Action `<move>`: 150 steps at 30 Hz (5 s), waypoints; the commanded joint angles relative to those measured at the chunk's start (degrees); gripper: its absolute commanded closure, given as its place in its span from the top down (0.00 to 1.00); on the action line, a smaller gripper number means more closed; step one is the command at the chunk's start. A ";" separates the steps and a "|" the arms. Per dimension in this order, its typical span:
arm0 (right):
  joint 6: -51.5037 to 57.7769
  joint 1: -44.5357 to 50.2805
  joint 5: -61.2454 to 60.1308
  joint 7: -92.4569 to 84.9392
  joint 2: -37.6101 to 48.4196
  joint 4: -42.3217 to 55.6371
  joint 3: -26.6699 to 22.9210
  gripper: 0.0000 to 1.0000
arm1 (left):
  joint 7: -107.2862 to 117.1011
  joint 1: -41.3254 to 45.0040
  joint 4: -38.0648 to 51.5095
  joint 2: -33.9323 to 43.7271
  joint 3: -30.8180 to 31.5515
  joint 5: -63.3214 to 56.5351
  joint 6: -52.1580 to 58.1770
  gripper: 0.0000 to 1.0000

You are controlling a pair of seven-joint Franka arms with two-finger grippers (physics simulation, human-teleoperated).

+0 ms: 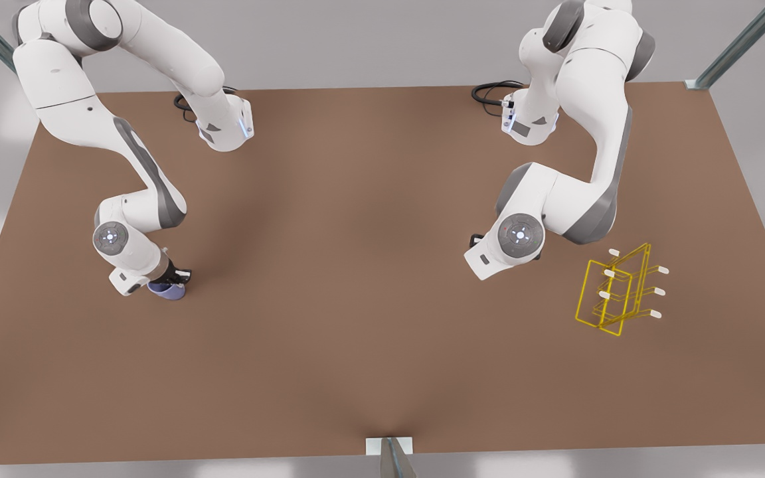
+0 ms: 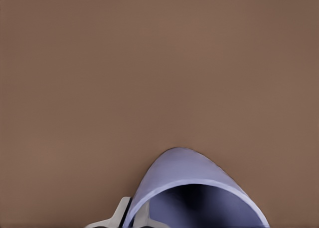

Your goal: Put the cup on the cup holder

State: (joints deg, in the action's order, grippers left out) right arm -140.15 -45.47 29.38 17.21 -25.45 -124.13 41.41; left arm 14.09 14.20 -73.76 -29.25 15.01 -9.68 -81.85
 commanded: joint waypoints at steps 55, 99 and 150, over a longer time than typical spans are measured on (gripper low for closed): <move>-54.44 50.39 -0.83 57.75 -37.75 52.67 4.38 0.21 | 21.42 -0.84 -1.91 -0.54 3.36 -22.84 9.78 1.00; -56.37 42.48 63.25 82.54 -55.33 39.31 10.62 0.65 | 117.13 7.33 2.92 -8.81 -4.11 2.12 -25.73 1.00; 39.33 -2.26 5.95 -6.05 -7.07 36.23 13.00 1.00 | 121.26 18.23 -13.25 -11.35 -9.91 1.68 -51.31 1.00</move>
State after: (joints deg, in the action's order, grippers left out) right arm -130.99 -48.09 43.24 78.30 -31.94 -91.30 54.43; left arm 124.01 31.92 -87.56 -40.36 5.64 -8.04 -133.80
